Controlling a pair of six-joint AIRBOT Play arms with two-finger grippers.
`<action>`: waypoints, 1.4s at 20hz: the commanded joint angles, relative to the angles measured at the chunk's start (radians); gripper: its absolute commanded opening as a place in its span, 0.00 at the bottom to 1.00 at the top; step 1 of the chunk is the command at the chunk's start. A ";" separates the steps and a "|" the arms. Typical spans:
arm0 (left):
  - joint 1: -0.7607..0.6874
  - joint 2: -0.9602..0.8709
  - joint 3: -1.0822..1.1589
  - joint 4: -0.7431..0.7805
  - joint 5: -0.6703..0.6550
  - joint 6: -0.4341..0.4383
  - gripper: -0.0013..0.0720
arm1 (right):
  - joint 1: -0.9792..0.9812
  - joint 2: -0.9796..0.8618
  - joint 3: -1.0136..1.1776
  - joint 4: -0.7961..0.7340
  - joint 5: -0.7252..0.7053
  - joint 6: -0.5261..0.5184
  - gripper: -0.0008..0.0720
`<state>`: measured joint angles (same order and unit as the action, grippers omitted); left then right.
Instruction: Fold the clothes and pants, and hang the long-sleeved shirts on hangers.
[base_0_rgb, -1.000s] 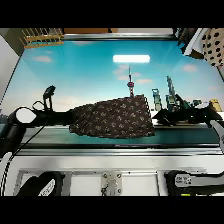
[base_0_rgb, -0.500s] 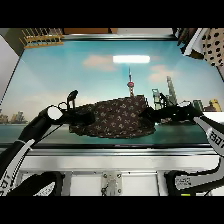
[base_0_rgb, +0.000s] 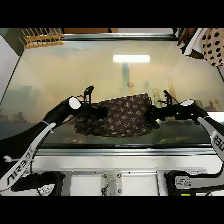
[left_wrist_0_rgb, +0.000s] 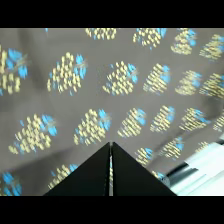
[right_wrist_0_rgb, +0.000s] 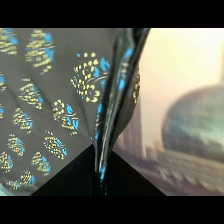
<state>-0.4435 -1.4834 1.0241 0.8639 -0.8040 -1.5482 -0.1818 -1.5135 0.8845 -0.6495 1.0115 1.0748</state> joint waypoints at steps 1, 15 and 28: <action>-0.068 -0.152 0.142 -0.001 0.002 -0.001 0.03 | -0.051 0.119 0.046 -0.237 0.110 0.136 0.02; -0.286 -0.538 0.631 -0.002 -0.111 -0.002 0.03 | 0.203 0.227 0.482 -0.647 0.472 0.397 0.02; -0.164 -0.457 0.642 0.019 -0.122 -0.001 0.03 | 0.377 0.227 0.554 -0.649 0.470 0.442 0.02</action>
<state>-0.6701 -1.9797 1.6650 0.8711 -0.9035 -1.5486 0.1650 -1.2877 1.4143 -1.2984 1.4815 1.5093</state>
